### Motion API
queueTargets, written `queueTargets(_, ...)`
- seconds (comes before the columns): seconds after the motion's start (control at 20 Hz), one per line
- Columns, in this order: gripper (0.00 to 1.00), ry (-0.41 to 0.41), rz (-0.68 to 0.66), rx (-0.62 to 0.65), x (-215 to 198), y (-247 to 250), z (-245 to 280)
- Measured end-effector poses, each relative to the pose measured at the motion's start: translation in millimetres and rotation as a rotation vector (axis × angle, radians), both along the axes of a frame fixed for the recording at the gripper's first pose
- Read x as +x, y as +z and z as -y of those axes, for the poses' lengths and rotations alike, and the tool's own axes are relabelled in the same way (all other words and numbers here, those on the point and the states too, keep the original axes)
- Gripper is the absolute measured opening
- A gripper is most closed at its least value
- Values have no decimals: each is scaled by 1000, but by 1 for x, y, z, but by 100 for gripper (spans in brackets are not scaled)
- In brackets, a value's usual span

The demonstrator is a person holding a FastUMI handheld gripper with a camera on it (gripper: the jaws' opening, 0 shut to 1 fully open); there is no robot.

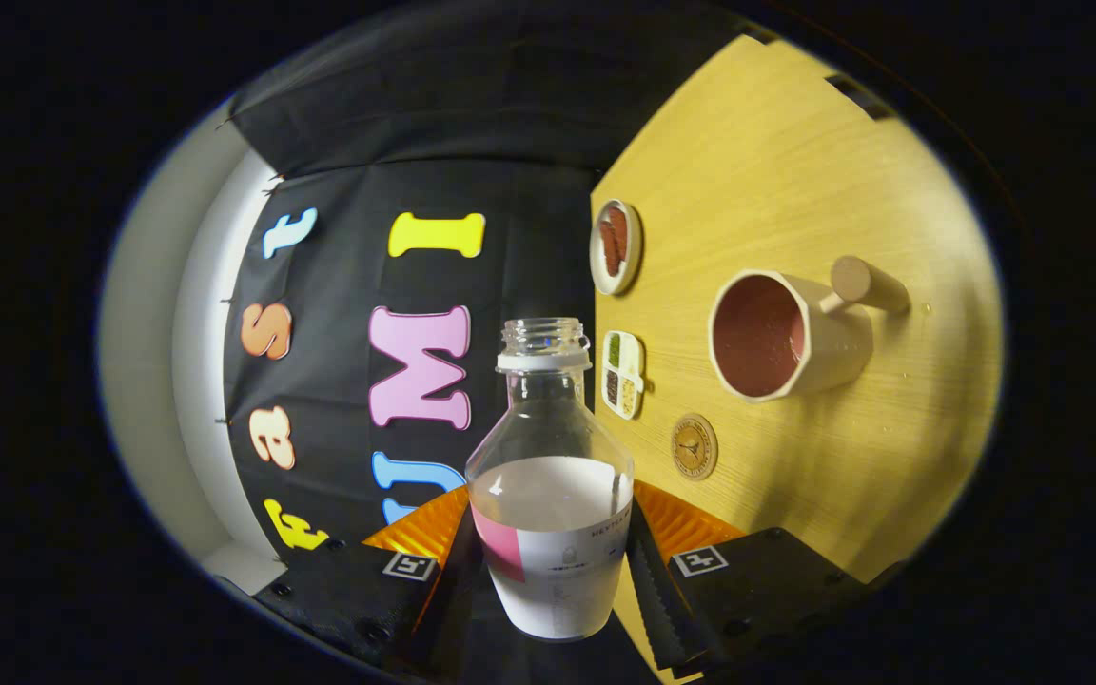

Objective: Take the bottle from table, then pour the juice into the cup, finally place the bottle on the coaster

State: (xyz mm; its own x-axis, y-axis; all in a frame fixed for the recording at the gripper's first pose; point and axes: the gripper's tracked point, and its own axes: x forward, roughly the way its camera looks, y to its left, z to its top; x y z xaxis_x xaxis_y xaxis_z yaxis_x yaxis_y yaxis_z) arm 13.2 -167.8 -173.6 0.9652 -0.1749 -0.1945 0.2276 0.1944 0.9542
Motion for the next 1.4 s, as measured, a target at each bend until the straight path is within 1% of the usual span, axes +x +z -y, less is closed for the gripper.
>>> queueTargets(0.15, 74, 21, -1, -241, -1, 20, -13)
queueTargets(0.25, 74, 0, -30, -409, 6, 32, -17)
queueTargets(0.5, 74, -64, -66, -706, 22, 68, -33)
queueTargets(0.7, 74, -89, -86, -1030, 41, 104, -39)
queueTargets(0.8, 74, -103, -77, -1214, 56, 123, -46)
queueTargets(0.85, 74, -97, -77, -1294, 66, 125, -51)
queueTargets(0.95, 74, -92, -86, -1383, 86, 122, -59)
queueTargets(1.0, 74, -102, -96, -1412, 93, 118, -61)
queueTargets(1.15, 74, -110, -68, -1493, 118, 108, -75)
queueTargets(1.25, 74, -106, -82, -1524, 132, 86, -78)
queueTargets(1.4, 75, -69, -147, -1534, 149, 38, -76)
